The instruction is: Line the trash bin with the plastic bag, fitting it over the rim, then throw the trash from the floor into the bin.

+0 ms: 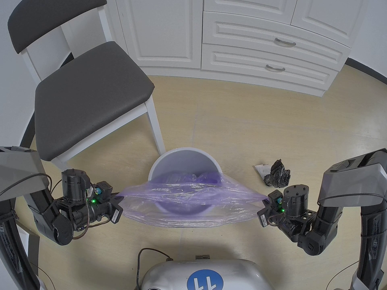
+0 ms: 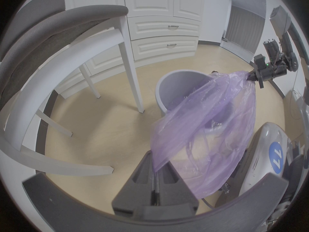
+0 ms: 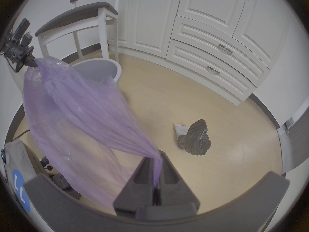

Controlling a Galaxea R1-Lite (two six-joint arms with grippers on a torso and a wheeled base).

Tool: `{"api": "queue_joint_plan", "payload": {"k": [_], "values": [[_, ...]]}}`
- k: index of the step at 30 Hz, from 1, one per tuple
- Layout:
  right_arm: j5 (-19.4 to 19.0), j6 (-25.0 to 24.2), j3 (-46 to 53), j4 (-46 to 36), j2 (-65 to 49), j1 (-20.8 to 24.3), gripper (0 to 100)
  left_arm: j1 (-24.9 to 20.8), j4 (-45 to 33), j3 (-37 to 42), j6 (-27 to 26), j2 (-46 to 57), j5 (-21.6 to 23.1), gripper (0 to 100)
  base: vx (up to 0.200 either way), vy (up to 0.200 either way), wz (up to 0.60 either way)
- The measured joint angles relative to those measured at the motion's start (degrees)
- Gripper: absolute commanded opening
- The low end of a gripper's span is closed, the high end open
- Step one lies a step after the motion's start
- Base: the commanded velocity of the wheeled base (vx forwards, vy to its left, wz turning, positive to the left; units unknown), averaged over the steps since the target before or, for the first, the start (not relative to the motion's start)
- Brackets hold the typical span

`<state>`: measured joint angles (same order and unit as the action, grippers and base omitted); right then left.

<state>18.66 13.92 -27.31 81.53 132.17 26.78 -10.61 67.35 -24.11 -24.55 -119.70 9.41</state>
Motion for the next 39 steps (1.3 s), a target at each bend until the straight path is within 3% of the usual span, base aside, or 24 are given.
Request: {"api": "queue_joint_plan", "payload": {"k": [10,15,22,35,39], "values": [[-0.90,1.13,0.29,0.91,1.43,0.11,0,-1.07,2.11,-0.13,-0.73,-3.23,-0.17,0,0.000,0.000,0.00],[-0.63,1.12,-2.21,4.57,4.11,0.11,0,-2.23,9.06,-0.80,-0.38,-6.18,-1.15,0,0.000,0.000,0.00],[-0.50,0.63,-6.31,7.36,7.74,0.22,0,-4.24,18.02,-2.69,2.47,-10.65,-6.02,0,0.000,0.000,0.00],[0.07,-8.07,-15.99,7.42,9.70,2.46,0,-5.95,20.32,-6.80,8.33,-13.00,-6.62,0,0.000,0.000,0.00],[0.96,-10.36,-18.44,7.42,9.36,2.73,0,-5.99,20.32,-7.89,10.52,-12.14,-8.81,0,0.000,0.000,0.00]]}}
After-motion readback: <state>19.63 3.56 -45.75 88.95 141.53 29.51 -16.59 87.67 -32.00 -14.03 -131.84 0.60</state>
